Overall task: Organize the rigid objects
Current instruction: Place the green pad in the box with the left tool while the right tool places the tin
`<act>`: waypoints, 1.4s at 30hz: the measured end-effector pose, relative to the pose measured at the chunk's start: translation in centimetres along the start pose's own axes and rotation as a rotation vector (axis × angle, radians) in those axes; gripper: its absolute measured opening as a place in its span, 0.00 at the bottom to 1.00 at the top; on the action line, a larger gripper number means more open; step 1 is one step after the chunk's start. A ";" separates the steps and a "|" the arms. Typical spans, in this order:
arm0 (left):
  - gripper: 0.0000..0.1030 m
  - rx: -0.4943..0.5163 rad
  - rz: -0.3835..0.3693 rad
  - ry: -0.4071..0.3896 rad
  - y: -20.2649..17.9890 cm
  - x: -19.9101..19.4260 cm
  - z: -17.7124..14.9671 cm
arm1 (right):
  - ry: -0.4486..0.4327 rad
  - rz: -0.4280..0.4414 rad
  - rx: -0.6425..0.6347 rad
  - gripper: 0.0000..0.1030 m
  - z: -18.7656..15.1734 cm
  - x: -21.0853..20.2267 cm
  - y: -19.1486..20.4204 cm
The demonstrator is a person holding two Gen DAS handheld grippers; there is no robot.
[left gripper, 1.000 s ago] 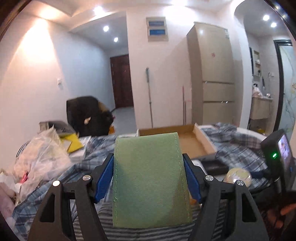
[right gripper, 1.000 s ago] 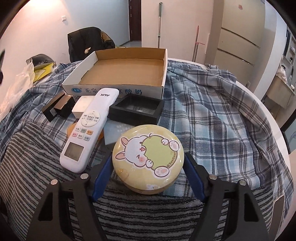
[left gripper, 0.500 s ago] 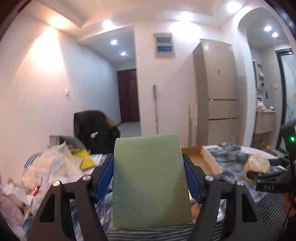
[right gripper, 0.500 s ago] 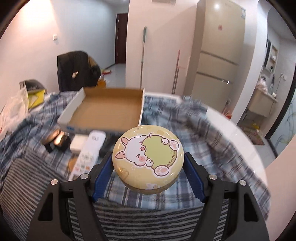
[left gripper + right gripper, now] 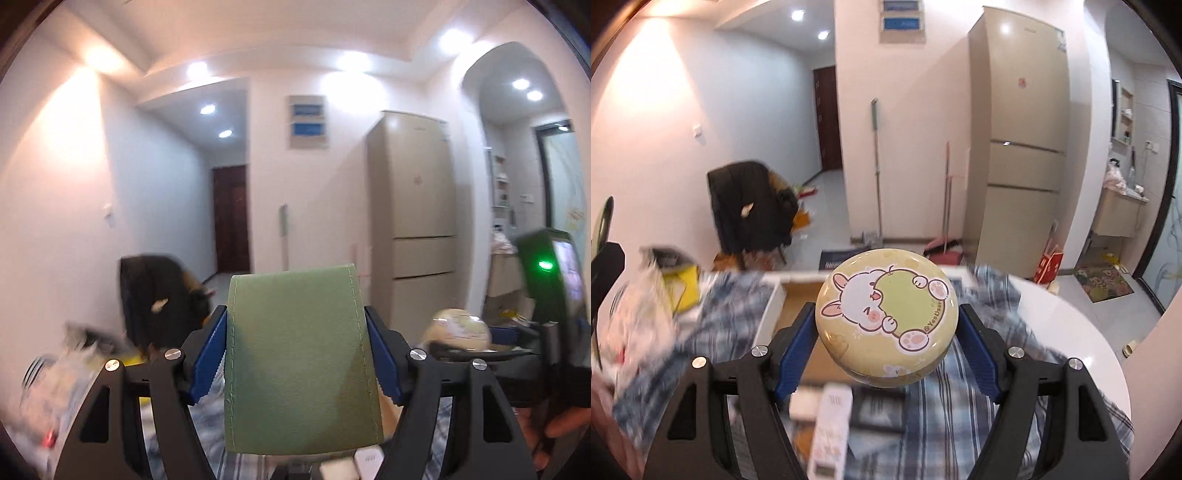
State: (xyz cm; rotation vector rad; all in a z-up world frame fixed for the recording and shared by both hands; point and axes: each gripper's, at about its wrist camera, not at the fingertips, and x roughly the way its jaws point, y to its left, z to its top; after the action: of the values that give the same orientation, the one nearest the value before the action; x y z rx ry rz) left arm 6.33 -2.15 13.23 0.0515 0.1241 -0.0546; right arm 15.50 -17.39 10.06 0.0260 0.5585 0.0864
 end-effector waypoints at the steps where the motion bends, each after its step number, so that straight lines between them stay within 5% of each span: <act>1: 0.70 0.001 0.009 -0.017 -0.1 0.7 0.0 | 0.016 0.015 0.013 0.71 0.6 0.8 0.1; 4: 0.70 -0.052 0.035 -0.008 0.6 3.1 -1.1 | 0.085 0.076 0.079 0.71 1.2 3.4 -0.2; 10: 0.70 -0.027 0.036 0.111 1.2 9.0 -5.2 | 0.077 0.061 0.057 0.71 -0.5 7.4 -0.6; 18: 0.70 -0.057 0.001 0.449 3.1 17.8 -13.2 | 0.248 0.061 0.061 0.71 -3.8 13.9 -1.2; 24: 0.70 -0.114 -0.023 0.598 4.4 20.2 -16.0 | 0.317 0.072 0.013 0.71 -5.7 16.6 -0.3; 33: 0.70 -0.112 -0.067 0.615 3.8 21.2 -17.1 | 0.359 0.070 -0.031 0.71 -7.1 18.1 0.3; 42: 0.71 -0.049 -0.028 0.623 2.7 21.4 -17.2 | 0.383 0.075 -0.044 0.71 -7.4 19.0 0.3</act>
State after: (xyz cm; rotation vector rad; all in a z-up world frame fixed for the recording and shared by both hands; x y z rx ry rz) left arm 25.54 0.41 -6.38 0.0165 0.7485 -0.0619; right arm 27.58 -15.35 -6.18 -0.0127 0.9383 0.1788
